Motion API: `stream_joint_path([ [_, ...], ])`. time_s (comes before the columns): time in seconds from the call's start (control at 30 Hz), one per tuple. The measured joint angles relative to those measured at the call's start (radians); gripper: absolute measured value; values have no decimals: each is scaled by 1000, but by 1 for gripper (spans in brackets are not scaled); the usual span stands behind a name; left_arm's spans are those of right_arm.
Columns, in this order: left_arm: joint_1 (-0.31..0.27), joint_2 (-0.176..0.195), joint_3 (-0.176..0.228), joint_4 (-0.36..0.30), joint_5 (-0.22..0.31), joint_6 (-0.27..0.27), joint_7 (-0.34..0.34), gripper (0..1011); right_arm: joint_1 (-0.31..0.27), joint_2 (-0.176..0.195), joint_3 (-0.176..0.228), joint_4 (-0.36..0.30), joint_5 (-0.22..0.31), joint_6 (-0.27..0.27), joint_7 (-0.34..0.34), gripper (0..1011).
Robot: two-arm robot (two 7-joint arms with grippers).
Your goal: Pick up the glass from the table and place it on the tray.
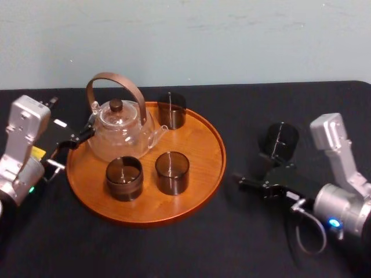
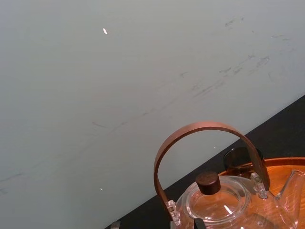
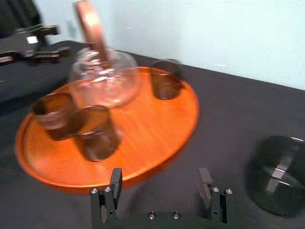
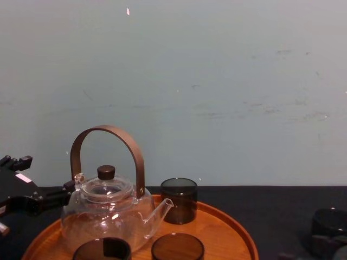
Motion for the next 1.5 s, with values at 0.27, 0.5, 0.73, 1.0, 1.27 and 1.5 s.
stream_joint_path([
  [0.27,0,0,0,0,0,0,0,1001,-7,5,72,40,16,-14,-34,1002],
  [0.5,0,0,0,0,0,0,0,1001,-5,1,113,58,19,-21,-51,1002],
  [0.73,0,0,0,0,0,0,0,1001,12,-10,129,91,18,-14,-55,1002],
  [1.0,0,0,0,0,0,0,0,1001,46,-24,135,144,11,-3,-54,1002],
  [1.27,0,0,0,0,0,0,0,1001,89,-38,128,200,0,5,-35,1002],
  [1.5,0,0,0,0,0,0,0,1001,117,-46,111,231,-10,8,-16,1002],
])
